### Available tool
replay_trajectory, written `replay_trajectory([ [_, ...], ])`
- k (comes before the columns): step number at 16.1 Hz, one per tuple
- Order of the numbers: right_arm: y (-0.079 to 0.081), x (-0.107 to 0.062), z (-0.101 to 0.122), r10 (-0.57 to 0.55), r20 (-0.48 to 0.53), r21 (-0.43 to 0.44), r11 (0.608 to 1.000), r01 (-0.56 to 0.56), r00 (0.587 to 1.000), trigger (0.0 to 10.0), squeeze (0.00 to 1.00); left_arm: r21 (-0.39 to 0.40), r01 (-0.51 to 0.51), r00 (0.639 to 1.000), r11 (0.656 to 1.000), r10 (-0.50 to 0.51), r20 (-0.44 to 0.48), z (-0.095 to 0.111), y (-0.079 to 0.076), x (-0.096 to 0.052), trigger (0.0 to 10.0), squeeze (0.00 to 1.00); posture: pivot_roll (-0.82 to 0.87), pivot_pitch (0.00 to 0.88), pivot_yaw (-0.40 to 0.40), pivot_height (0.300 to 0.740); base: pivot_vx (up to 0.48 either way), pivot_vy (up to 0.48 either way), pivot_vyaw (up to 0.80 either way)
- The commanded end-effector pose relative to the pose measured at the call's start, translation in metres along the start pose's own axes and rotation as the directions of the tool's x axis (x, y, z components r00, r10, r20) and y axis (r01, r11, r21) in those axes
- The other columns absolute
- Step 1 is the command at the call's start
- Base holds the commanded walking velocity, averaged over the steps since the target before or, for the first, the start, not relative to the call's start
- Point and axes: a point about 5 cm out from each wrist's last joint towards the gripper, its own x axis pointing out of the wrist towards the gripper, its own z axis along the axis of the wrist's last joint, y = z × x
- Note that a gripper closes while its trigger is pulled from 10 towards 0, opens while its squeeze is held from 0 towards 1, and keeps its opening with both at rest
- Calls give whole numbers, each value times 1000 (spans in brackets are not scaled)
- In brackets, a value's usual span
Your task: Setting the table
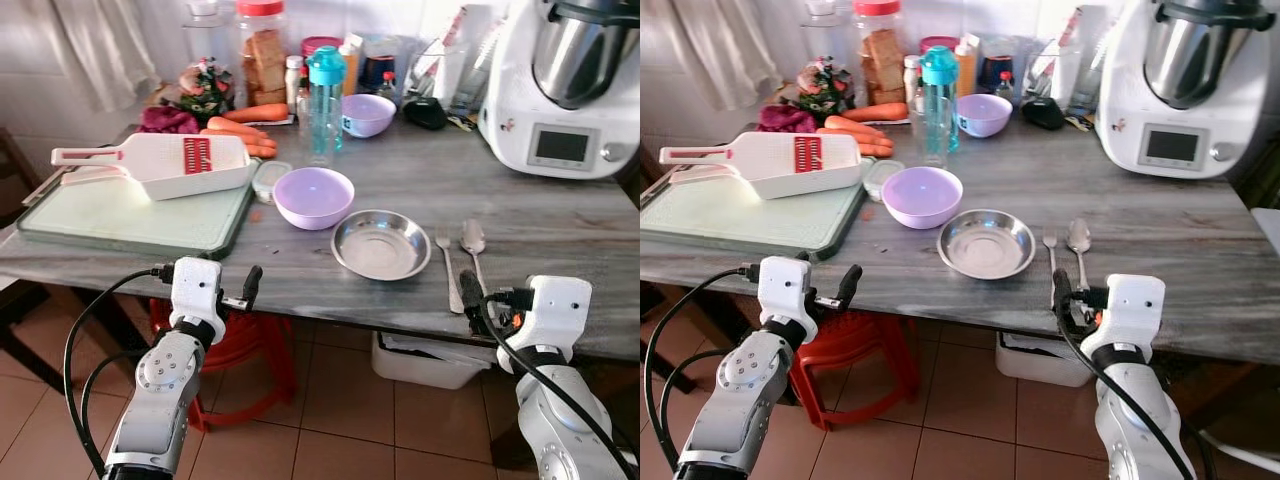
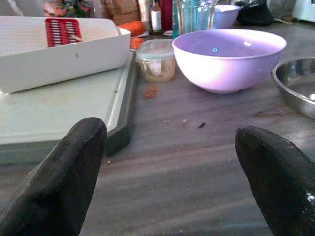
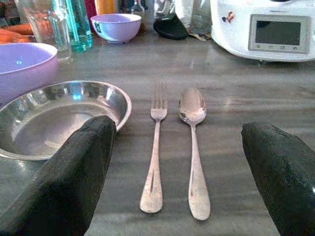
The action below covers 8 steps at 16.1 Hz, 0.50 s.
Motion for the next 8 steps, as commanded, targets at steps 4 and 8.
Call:
replay_trajectory([
  [4,-2,3,-2,-47,-9,8,999,47,999,10000,0,7,11,1000,1000,-11,-10,1,-2,0,10000,0,-58,0,23,740,0,0,0],
  [8,-5,4,0,-51,-14,54,997,51,999,10000,0,-9,17,1000,1000,-18,-21,2,-4,3,10000,0,-58,0,28,740,-60,0,0],
])
